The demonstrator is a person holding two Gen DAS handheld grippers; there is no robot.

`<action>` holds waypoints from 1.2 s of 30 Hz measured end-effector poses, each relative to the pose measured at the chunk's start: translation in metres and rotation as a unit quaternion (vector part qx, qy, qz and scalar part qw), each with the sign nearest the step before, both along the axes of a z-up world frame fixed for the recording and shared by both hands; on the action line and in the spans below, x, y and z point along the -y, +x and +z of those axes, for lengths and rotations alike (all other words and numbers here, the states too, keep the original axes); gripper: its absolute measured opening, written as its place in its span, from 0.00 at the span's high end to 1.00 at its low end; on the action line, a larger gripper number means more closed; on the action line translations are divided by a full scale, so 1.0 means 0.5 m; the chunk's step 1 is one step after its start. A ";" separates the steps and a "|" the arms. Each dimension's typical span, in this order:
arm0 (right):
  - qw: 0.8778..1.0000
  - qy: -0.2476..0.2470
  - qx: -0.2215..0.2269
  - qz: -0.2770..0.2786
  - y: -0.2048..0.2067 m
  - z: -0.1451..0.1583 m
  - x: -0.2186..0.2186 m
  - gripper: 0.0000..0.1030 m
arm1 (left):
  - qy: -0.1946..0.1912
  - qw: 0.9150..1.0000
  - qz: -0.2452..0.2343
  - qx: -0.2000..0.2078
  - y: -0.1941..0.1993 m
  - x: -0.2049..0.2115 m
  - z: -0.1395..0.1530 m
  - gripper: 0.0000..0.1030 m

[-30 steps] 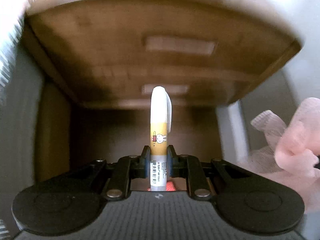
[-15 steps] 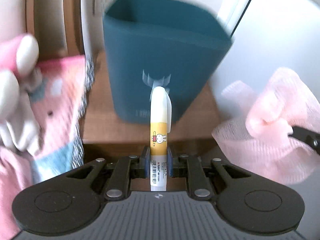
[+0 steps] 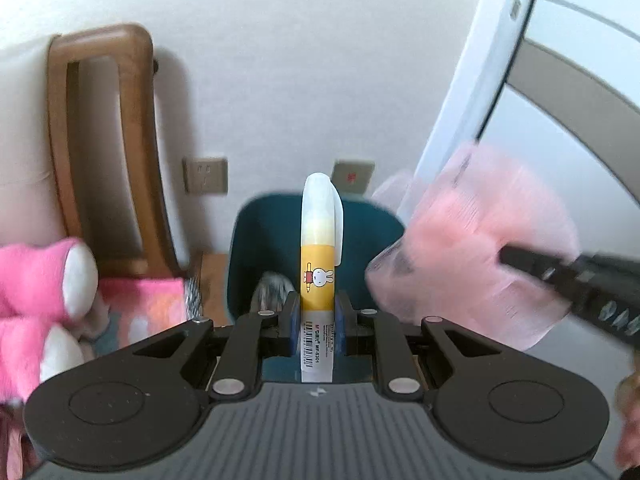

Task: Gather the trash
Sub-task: 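Carry the glue stick and pink mesh over the teal bin, then open both tools to drop the glue stick and pink mesh into the bin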

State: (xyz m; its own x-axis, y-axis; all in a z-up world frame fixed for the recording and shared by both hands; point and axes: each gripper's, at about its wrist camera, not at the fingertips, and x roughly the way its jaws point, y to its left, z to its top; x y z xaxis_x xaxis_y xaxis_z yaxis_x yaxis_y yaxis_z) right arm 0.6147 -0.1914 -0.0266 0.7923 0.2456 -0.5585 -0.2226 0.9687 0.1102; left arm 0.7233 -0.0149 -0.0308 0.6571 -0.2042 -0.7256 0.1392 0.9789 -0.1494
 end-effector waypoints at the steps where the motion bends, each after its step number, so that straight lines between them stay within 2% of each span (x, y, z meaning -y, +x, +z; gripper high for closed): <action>1: 1.000 -0.005 -0.005 -0.004 0.019 -0.005 -0.008 0.94 | 0.001 1.000 -0.001 0.002 0.013 -0.001 0.000 0.84; 8: 0.998 -0.032 -0.054 -0.022 0.109 -0.073 -0.046 0.94 | 0.013 0.999 -0.017 -0.041 0.131 0.002 -0.062 0.84; 13: 0.994 -0.060 -0.084 -0.031 0.153 -0.138 -0.062 0.94 | 0.016 0.995 -0.031 -0.090 0.199 0.016 -0.155 0.84; 19: 0.989 -0.056 -0.131 -0.044 0.176 -0.200 -0.063 0.92 | 0.057 0.989 -0.051 -0.126 0.232 0.041 -0.232 0.84; 24: 0.986 -0.060 -0.148 -0.041 0.182 -0.216 -0.077 0.85 | 0.069 0.981 -0.059 -0.172 0.245 0.043 -0.269 0.84; 26: 0.985 -0.068 -0.154 -0.046 0.184 -0.222 -0.080 0.83 | 0.078 0.980 -0.060 -0.174 0.248 0.043 -0.278 0.84; 31: 0.980 -0.089 -0.171 -0.040 0.183 -0.231 -0.088 0.78 | 0.070 0.978 -0.063 -0.185 0.254 0.038 -0.286 0.84; 34: 0.981 -0.088 -0.171 -0.035 0.174 -0.226 -0.091 0.68 | 0.067 0.978 -0.064 -0.186 0.249 0.039 -0.280 0.82; 36: 0.982 -0.087 -0.165 -0.030 0.164 -0.218 -0.092 0.58 | 0.065 0.979 -0.063 -0.185 0.243 0.040 -0.278 0.71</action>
